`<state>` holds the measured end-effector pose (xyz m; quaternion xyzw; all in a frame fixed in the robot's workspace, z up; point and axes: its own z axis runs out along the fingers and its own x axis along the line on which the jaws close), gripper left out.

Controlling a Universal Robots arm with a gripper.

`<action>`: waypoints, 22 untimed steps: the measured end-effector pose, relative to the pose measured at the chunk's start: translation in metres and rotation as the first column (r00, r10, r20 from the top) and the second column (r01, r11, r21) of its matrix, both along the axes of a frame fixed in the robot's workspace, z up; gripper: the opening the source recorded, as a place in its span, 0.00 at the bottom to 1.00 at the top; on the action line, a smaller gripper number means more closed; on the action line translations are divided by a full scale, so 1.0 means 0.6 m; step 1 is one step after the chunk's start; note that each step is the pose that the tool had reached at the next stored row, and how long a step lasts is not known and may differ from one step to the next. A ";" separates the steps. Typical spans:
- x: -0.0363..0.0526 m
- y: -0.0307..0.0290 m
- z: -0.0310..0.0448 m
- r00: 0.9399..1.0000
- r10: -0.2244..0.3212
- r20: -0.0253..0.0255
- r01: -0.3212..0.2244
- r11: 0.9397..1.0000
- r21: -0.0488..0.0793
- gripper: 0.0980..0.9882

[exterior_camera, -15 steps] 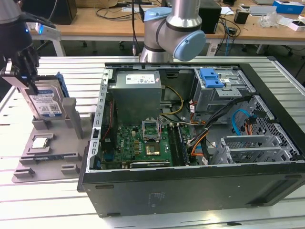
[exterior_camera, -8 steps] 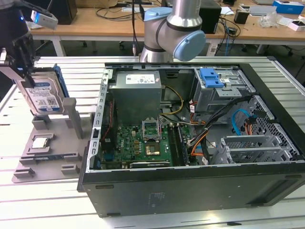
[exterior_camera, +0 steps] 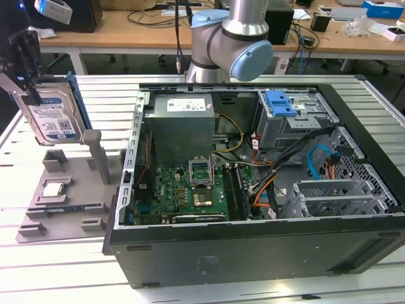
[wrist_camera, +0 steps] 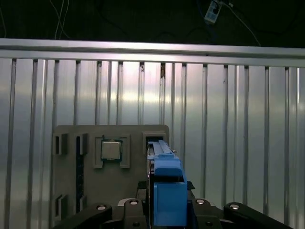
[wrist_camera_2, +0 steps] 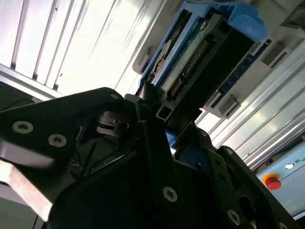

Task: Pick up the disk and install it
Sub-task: 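Pick up the disk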

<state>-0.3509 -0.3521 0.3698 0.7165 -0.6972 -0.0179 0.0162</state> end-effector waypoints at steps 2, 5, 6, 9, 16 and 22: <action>0.000 0.0003 0.008 1.000 0.000 0.000 0.000 1.000 0.000 0.30; 0.000 0.0009 0.029 1.000 0.000 0.000 0.000 1.000 0.000 0.30; 0.000 0.0011 0.036 1.000 0.000 0.000 0.000 1.000 0.000 0.30; 0.000 0.0015 0.051 1.000 0.000 0.000 0.000 1.000 0.000 0.30; 0.000 0.0027 0.103 1.000 0.000 0.000 0.000 1.000 0.000 0.30; 0.000 0.0030 0.138 1.000 0.000 0.000 0.000 1.000 0.000 0.30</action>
